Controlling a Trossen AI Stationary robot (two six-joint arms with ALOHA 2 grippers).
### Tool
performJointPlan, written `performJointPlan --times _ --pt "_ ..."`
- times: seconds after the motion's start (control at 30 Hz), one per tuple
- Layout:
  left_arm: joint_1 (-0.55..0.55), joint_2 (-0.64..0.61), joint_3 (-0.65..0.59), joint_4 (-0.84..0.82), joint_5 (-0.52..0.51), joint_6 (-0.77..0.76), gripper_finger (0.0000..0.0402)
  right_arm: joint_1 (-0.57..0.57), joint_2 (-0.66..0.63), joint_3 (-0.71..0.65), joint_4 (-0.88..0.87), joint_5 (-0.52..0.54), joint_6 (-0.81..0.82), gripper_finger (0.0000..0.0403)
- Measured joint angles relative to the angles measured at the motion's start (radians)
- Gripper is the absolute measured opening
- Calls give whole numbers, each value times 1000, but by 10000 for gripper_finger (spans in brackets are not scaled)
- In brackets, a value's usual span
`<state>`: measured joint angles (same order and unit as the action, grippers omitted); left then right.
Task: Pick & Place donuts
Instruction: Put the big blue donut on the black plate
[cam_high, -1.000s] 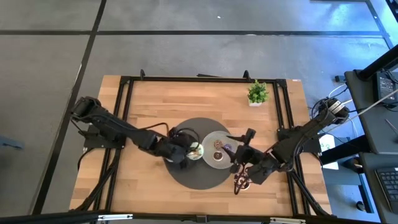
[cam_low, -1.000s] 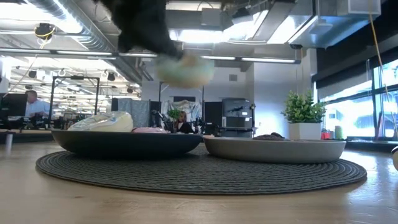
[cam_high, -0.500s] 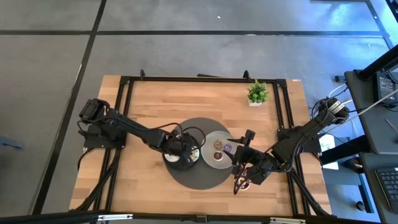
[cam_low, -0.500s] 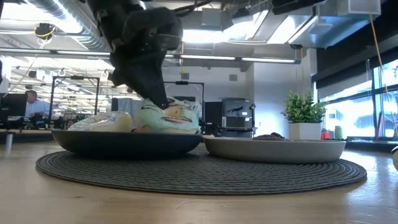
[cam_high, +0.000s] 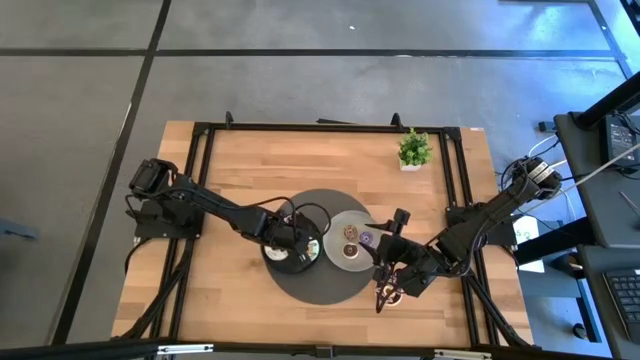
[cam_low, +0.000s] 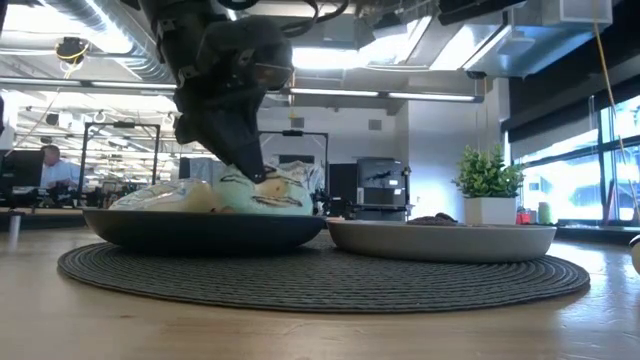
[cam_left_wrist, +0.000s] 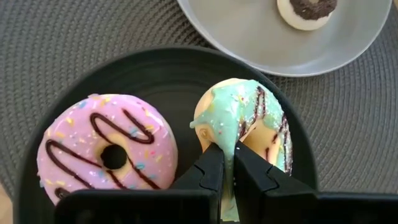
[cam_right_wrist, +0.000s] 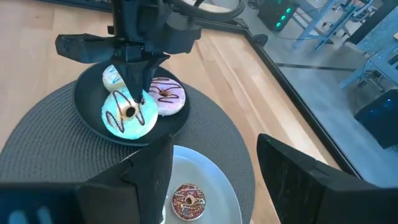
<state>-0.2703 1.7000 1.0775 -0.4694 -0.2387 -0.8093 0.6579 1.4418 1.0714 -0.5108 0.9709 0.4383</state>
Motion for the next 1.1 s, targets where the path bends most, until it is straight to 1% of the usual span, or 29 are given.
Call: performJointPlan --times 0.13,0.3,0.43,0.7,0.83,0.93,1.1 --pt "0 0 0 1 2 0 15 0 0 0 -5 -29 -1 233" --pt "5 0 0 1 8 0 22 0 0 0 -10 -32 -1 233" --pt "11 0 0 1 24 -6 42 0 0 0 -11 -34 -1 233" --pt "13 0 0 1 18 -19 92 0 0 0 -12 -83 -1 233" --pt "13 0 0 -1 22 -18 113 0 0 0 -16 -85 -1 233" --pt "16 0 0 -3 27 -18 124 0 0 0 -17 -85 -1 233" --pt "39 0 0 -3 86 -18 132 0 0 0 -33 -84 7 233"
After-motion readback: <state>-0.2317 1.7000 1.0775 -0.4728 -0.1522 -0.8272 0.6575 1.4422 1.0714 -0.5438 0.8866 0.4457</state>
